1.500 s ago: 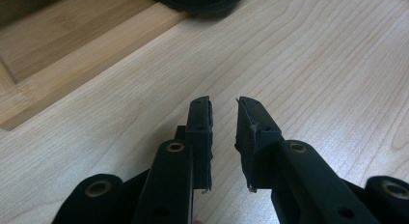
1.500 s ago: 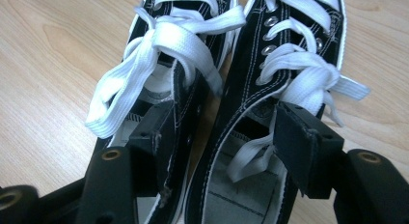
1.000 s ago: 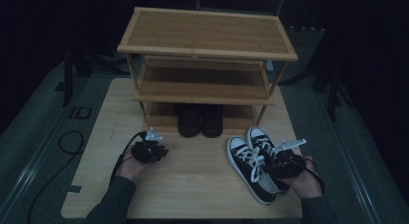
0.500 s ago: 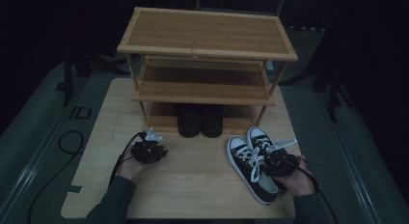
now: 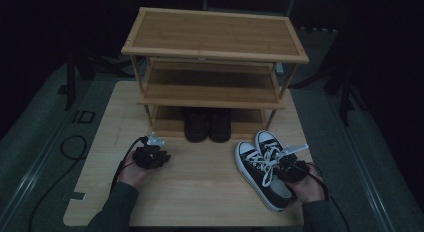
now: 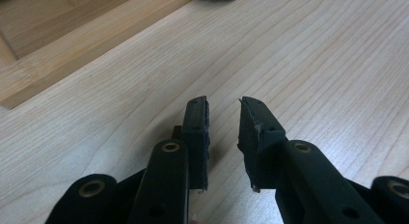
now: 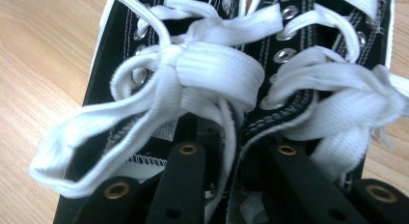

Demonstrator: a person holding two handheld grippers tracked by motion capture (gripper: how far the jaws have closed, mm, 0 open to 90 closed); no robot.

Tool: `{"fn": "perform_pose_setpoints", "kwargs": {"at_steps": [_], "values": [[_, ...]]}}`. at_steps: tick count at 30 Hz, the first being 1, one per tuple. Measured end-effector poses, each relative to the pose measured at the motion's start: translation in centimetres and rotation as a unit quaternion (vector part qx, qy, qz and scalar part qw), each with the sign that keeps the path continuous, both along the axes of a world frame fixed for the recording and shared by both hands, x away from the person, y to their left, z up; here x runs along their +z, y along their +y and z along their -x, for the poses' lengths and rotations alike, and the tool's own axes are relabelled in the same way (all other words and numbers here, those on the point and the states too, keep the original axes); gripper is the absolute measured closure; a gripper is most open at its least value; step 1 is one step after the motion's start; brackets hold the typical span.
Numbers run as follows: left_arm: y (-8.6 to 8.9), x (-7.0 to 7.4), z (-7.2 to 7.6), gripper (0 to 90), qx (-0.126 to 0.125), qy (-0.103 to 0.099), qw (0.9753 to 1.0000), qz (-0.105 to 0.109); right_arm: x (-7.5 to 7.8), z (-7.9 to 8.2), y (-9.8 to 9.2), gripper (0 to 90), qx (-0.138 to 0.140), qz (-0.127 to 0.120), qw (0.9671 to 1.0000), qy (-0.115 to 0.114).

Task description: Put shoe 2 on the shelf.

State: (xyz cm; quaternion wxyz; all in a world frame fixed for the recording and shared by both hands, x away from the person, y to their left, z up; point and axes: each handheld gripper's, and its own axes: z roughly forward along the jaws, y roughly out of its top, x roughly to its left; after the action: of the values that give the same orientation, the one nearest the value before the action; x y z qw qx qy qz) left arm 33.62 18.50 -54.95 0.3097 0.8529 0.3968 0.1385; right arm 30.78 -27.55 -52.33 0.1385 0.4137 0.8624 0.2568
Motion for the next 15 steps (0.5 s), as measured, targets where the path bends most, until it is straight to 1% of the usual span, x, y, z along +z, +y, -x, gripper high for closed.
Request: {"fn": "perform_pose_setpoints", "kwargs": {"at_steps": [3,6,9,15], "values": [[0.3,0.0,0.0,73.7,0.004,0.000,1.0000,-0.003,0.0,-0.1,-0.4,83.3,-0.001,-0.017,0.9999,0.003],[0.5,-0.1,0.1,73.7,0.006,0.003,1.0000,-0.001,0.0,-0.2,-0.6,83.3,0.002,-0.019,0.9998,0.004],[0.8,-0.1,0.4,73.7,0.007,0.004,1.0000,-0.006,0.2,-0.2,-0.7,83.4,0.004,-0.020,0.9998,0.003],[1.6,-0.3,0.6,72.8,0.016,0.005,0.9998,-0.005,0.7,-0.3,-1.3,83.5,-0.005,-0.028,0.9996,-0.003]]}}
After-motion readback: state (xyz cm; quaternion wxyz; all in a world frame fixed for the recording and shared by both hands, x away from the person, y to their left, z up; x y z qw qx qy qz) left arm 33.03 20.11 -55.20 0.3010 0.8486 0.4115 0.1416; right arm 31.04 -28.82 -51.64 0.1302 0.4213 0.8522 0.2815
